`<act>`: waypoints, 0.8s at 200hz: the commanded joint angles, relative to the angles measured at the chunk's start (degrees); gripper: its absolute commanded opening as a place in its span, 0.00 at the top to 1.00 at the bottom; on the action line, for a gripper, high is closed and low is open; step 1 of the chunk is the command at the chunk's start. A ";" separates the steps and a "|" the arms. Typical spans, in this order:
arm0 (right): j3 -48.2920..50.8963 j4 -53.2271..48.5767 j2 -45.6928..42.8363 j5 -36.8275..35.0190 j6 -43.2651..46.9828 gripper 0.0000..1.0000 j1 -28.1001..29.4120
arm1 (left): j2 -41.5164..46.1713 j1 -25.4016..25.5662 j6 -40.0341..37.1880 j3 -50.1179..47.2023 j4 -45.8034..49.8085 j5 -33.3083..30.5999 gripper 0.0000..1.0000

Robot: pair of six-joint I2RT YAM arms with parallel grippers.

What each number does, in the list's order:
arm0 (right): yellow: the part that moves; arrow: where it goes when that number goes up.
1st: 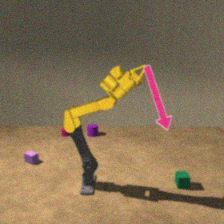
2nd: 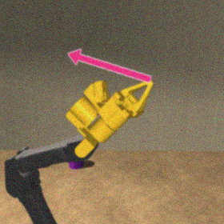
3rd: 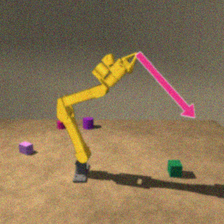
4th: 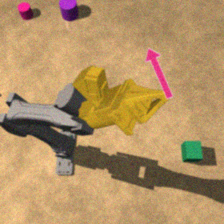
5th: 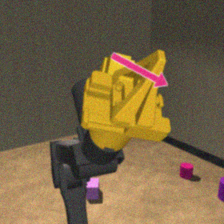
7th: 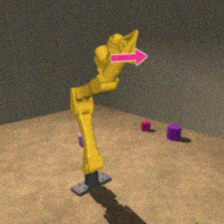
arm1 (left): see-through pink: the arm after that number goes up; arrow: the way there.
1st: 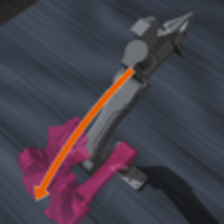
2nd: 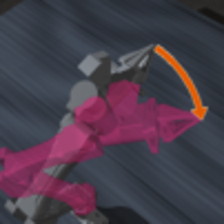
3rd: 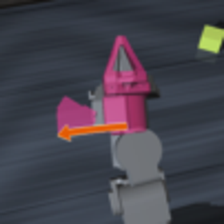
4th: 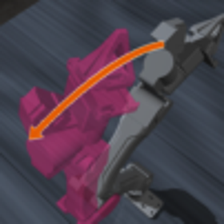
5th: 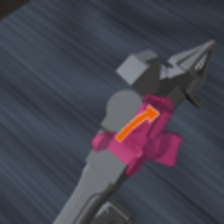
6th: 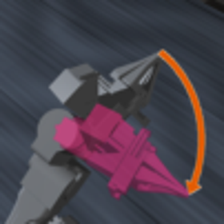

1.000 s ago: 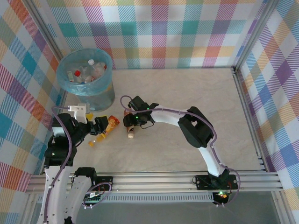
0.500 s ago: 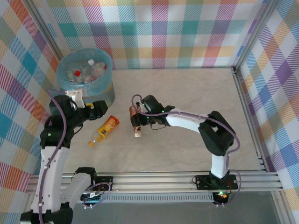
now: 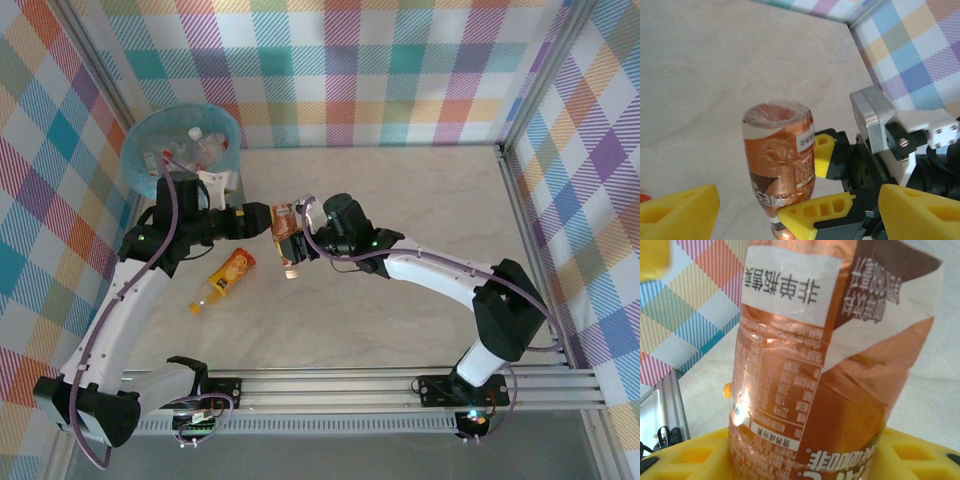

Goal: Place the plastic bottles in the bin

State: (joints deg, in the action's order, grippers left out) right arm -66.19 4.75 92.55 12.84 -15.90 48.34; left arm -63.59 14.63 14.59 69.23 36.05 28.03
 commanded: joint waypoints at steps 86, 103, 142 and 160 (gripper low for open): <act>6.59 14.56 -5.90 9.91 2.61 0.44 0.00 | -4.17 2.24 4.65 -0.56 -2.03 0.24 0.22; 6.69 14.99 -6.08 10.65 2.37 0.44 0.00 | -4.08 2.33 4.98 -0.90 -2.53 1.30 0.22; 6.69 16.01 -6.50 12.01 2.36 0.44 0.09 | -3.84 2.41 5.71 -1.03 -3.66 4.27 0.28; 6.78 16.34 -6.73 13.36 2.02 0.44 0.15 | -3.60 2.51 6.49 -1.52 -4.57 7.06 0.27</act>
State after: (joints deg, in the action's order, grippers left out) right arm -59.75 16.34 88.64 22.48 -14.11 48.34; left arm -68.07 16.51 19.59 68.86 33.21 31.16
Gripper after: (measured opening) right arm 0.563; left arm 0.724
